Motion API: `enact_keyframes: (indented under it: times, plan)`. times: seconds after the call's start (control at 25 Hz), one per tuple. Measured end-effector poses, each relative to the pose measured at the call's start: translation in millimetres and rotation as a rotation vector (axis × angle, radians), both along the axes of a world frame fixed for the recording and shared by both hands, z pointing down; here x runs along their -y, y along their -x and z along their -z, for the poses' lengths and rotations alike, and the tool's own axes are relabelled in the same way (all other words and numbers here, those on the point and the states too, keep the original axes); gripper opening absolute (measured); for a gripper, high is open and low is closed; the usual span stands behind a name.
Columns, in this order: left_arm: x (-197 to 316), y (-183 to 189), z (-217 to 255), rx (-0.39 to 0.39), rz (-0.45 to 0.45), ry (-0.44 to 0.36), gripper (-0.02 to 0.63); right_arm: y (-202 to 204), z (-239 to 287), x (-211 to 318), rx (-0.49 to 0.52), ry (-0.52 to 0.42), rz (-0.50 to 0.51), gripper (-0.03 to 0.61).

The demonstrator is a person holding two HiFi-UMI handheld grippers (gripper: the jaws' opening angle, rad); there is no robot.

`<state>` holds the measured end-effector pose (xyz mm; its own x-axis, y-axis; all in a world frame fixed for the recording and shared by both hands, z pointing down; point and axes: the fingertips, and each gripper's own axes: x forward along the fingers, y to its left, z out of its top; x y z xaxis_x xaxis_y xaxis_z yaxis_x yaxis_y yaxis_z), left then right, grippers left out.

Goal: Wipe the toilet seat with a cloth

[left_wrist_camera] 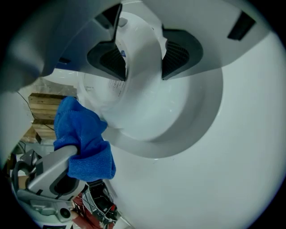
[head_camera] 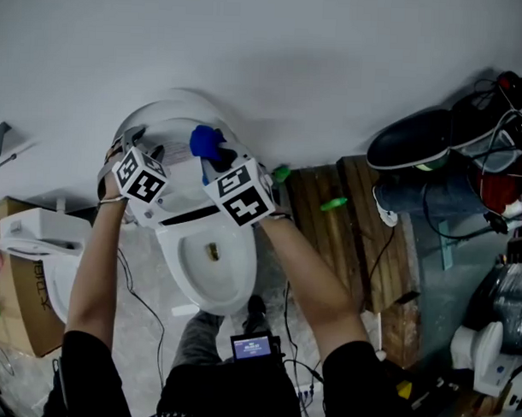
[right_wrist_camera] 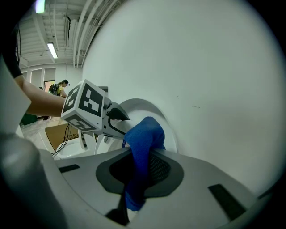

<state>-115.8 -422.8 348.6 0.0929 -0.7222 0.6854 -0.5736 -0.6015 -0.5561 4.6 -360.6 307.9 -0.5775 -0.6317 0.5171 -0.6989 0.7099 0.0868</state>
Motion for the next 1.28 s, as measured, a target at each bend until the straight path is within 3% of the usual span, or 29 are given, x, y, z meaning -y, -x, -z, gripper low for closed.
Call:
enact_keyframes:
  times: [0.56, 0.8, 1.0, 1.28]
  plan:
    - [-94.7, -23.9, 22.5, -0.066, -0.052, 0.009, 0.244, -10.9, 15.7, -42.8, 0.021, 0.008, 0.098, 0.049]
    - [-143.5, -34.9, 21.9, -0.068, -0.068, 0.045, 0.232, -15.1, 21.7, -73.9, 0.022, 0.015, 0.183, 0.049]
    - [-186.1, -45.3, 21.7, -0.140, -0.083, 0.060, 0.186, -24.6, 15.6, -106.8, 0.029, 0.054, 0.252, 0.051]
    - [-250.9, -58.7, 5.3, -0.165, -0.149, 0.132, 0.165, -31.3, -8.0, -159.0, 0.046, 0.113, 0.330, 0.051]
